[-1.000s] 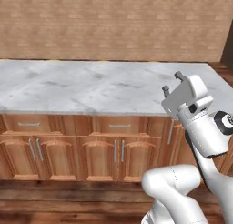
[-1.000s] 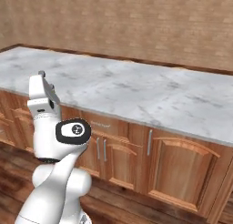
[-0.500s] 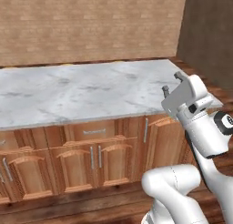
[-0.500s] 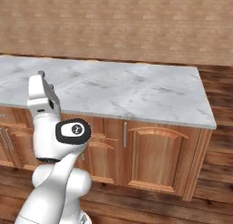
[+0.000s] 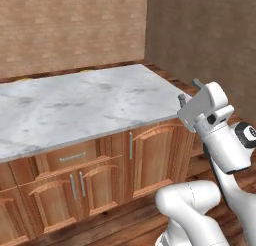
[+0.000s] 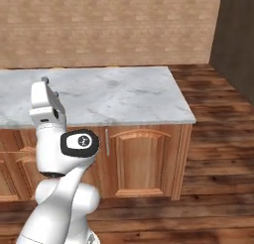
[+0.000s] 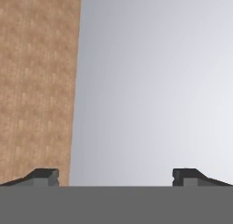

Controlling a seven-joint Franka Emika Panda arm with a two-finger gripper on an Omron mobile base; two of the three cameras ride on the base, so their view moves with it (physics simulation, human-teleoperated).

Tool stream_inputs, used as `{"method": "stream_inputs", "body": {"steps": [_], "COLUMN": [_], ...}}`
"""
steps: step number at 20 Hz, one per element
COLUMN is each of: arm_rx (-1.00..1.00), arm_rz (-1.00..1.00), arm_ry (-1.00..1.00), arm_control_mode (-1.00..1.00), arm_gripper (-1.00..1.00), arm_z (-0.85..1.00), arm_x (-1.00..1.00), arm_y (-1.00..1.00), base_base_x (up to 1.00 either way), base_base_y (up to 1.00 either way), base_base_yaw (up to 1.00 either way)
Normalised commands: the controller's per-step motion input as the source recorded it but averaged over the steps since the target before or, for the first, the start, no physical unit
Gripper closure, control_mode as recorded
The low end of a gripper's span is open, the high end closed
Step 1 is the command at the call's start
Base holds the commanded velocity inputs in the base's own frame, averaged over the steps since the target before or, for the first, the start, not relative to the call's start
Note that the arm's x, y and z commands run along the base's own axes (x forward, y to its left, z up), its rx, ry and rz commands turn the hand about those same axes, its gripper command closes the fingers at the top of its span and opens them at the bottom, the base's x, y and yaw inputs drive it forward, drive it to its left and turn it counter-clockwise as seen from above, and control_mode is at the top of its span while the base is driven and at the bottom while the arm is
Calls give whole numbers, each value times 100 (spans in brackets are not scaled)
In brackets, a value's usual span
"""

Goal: Retrieve the bottle and the shaker from the cabinet and place them next to the mixing bowl on the counter. Then add garlic from the fridge to the mixing bowl.

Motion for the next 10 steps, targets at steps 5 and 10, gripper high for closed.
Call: {"method": "stream_inputs", "body": {"steps": [5, 10], "arm_rx": [0, 0], "arm_rz": [0, 0], "arm_ry": [0, 0], "arm_control_mode": [100, 100], "arm_gripper": [-100, -100], "arm_z": [0, 0], "arm_x": [0, 0], "arm_y": [0, 0], "base_base_x": [13, 21], "base_base_y": [-14, -14], "base_base_yaw": [-37, -35]}}
